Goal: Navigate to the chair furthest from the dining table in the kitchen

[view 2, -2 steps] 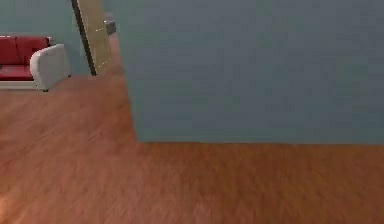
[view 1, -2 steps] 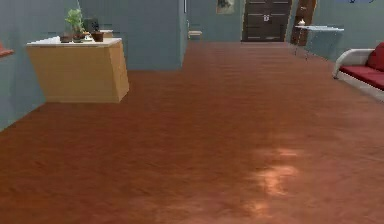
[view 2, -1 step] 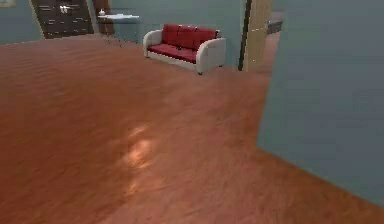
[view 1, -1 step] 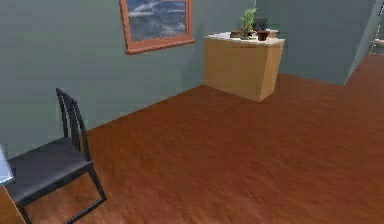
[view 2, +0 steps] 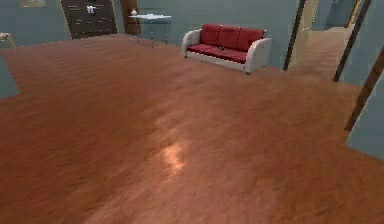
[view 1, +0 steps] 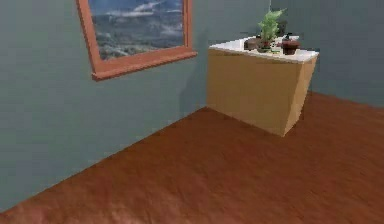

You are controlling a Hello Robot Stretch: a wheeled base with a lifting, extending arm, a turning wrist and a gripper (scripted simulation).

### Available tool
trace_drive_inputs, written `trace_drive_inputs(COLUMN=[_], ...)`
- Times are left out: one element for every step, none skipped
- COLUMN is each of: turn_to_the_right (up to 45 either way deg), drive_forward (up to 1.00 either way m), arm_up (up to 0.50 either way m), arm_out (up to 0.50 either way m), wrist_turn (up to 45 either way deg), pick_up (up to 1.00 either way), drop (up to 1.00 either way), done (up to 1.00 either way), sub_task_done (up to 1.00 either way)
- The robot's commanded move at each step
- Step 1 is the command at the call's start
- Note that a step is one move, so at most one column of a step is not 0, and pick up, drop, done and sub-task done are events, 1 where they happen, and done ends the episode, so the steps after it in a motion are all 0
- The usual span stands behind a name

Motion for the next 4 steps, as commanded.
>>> trace_drive_inputs(turn_to_the_right=[-6.0,0.0,-27.0,0.0], drive_forward=[0.0,0.4,0.0,0.55], arm_up=[0.0,0.0,0.0,0.0], arm_out=[0.0,0.0,0.0,0.0], wrist_turn=[0.0,0.0,0.0,0.0], pick_up=[0.0,0.0,0.0,0.0], drop=[0.0,0.0,0.0,0.0], done=[0.0,0.0,0.0,0.0], sub_task_done=[0.0,0.0,0.0,0.0])
